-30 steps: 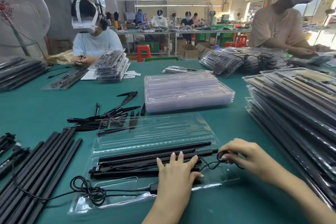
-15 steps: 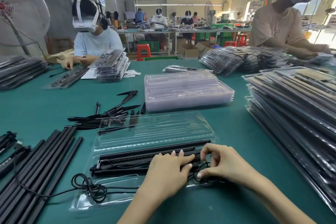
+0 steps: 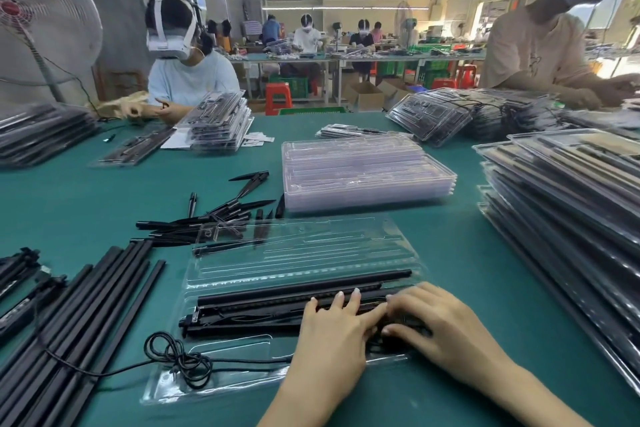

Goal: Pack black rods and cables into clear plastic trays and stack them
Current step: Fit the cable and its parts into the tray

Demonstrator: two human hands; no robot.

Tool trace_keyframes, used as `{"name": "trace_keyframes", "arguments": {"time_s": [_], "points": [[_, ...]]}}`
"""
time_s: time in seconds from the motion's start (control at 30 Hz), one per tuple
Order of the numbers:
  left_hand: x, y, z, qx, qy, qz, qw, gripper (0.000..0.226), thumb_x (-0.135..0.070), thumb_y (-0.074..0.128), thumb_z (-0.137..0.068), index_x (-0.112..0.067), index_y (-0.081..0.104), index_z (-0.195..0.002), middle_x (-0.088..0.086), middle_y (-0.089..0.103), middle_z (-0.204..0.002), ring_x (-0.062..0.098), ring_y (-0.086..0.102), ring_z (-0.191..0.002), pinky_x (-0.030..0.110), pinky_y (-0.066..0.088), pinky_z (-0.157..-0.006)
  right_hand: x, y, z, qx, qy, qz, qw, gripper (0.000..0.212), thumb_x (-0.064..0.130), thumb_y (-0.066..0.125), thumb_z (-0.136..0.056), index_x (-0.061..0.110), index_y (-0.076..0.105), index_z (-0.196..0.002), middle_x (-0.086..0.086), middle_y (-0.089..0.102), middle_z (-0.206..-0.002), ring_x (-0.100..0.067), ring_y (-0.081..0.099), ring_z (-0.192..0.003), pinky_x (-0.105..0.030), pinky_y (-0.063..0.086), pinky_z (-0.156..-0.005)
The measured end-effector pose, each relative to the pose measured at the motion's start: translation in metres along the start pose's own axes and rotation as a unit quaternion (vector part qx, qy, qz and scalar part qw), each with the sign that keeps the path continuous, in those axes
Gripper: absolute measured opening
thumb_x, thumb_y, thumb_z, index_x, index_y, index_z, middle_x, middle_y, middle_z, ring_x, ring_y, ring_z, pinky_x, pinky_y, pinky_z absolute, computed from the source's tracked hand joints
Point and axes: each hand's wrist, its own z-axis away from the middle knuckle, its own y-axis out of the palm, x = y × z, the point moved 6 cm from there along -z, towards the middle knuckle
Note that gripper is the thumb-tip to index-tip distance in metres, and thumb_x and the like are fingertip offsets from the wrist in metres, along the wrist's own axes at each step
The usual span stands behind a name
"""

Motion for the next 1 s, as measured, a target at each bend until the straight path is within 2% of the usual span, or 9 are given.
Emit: {"name": "trace_keyframes", "arguments": {"time_s": [0.13,0.37,0.53,0.6,0.63,0.7,0.73,0.87,1.0], "points": [[-0.001,0.002,0.000,0.004,0.006,-0.001,1.000,0.049,-0.030,0.024,-0.105,-0.053,0.008,-0.145,0.005,0.010,-0.161,0.024,0.012,-0.147,0.050,0.009,-0.115,-0.013,-0.005,0.019,0.022,0.008,-0.078,0.997,0.037,0.048,0.047,-0.095,0.023,0.064,-0.116,0.017,0.064,-0.110,0.001,0.058,-0.103,-0.018,0.046,-0.088],[-0.001,0.005,0.005,0.001,-0.006,0.016,1.000,0.050,-0.029,0.023,-0.105,-0.055,0.007,-0.145,0.002,-0.002,-0.161,0.023,0.000,-0.148,0.055,-0.004,-0.115,-0.017,-0.007,0.028,0.037,-0.023,-0.095,0.995,0.027,0.032,0.056,-0.093,0.023,0.070,-0.115,0.012,0.064,-0.109,-0.002,0.057,-0.098,-0.021,0.048,-0.084],[-0.003,0.000,0.011,-0.028,0.009,0.009,1.000,0.050,-0.034,0.021,-0.104,-0.049,0.000,-0.147,-0.009,-0.017,-0.159,0.018,-0.010,-0.148,0.060,-0.012,-0.111,-0.008,-0.012,0.017,0.079,-0.066,-0.034,0.994,0.030,0.039,0.051,-0.093,0.027,0.073,-0.109,0.012,0.066,-0.102,-0.001,0.057,-0.088,-0.015,0.044,-0.082],[-0.005,-0.008,0.014,-0.059,0.010,-0.002,0.998,0.049,-0.034,0.028,-0.103,-0.045,0.013,-0.149,-0.007,-0.004,-0.161,0.016,0.003,-0.148,0.060,-0.001,-0.114,-0.008,-0.013,0.011,0.111,-0.052,-0.049,0.991,0.029,0.041,0.054,-0.092,0.026,0.074,-0.104,0.010,0.065,-0.100,-0.002,0.060,-0.087,-0.017,0.048,-0.080],[-0.010,-0.014,0.016,-0.098,0.023,-0.027,0.995,0.048,-0.035,0.040,-0.099,-0.042,0.032,-0.146,-0.005,0.017,-0.159,0.016,0.022,-0.145,0.060,0.017,-0.113,-0.009,-0.012,0.009,0.131,-0.049,-0.051,0.989,0.027,0.040,0.056,-0.092,0.024,0.074,-0.103,0.009,0.064,-0.101,-0.004,0.061,-0.087,-0.019,0.049,-0.080],[-0.021,-0.017,0.023,-0.145,0.056,-0.041,0.987,0.042,-0.045,0.061,-0.079,-0.034,0.068,-0.118,-0.008,0.060,-0.131,0.010,0.058,-0.118,0.052,0.050,-0.094,-0.011,-0.007,0.008,0.166,-0.055,-0.037,0.984,0.023,0.036,0.059,-0.092,0.022,0.074,-0.102,0.007,0.062,-0.104,-0.006,0.060,-0.089,-0.024,0.049,-0.081],[-0.028,-0.016,0.027,-0.157,0.072,-0.038,0.984,0.040,-0.049,0.060,-0.075,-0.031,0.073,-0.109,-0.011,0.067,-0.118,0.007,0.064,-0.108,0.049,0.053,-0.089,-0.013,-0.005,0.008,0.178,-0.061,-0.031,0.982,0.023,0.035,0.059,-0.092,0.022,0.073,-0.103,0.007,0.060,-0.105,-0.007,0.060,-0.090,-0.025,0.049,-0.082],[-0.039,-0.001,0.033,-0.172,0.075,-0.055,0.981,0.057,-0.055,0.079,-0.053,-0.022,0.078,-0.099,-0.008,0.072,-0.105,0.009,0.068,-0.098,0.041,0.036,-0.089,-0.018,0.000,0.008,0.198,-0.038,-0.044,0.978,0.027,0.038,0.055,-0.094,0.025,0.071,-0.111,0.009,0.054,-0.108,-0.006,0.057,-0.089,-0.024,0.047,-0.082],[-0.041,-0.003,0.032,-0.210,0.040,-0.099,0.972,0.068,-0.056,0.085,-0.040,-0.016,0.079,-0.094,-0.005,0.068,-0.097,0.015,0.059,-0.093,0.041,0.035,-0.084,-0.016,-0.005,0.012,0.171,-0.026,-0.054,0.983,0.037,0.048,0.045,-0.095,0.027,0.071,-0.111,0.011,0.054,-0.117,0.001,0.057,-0.091,-0.021,0.046,-0.083]]}}
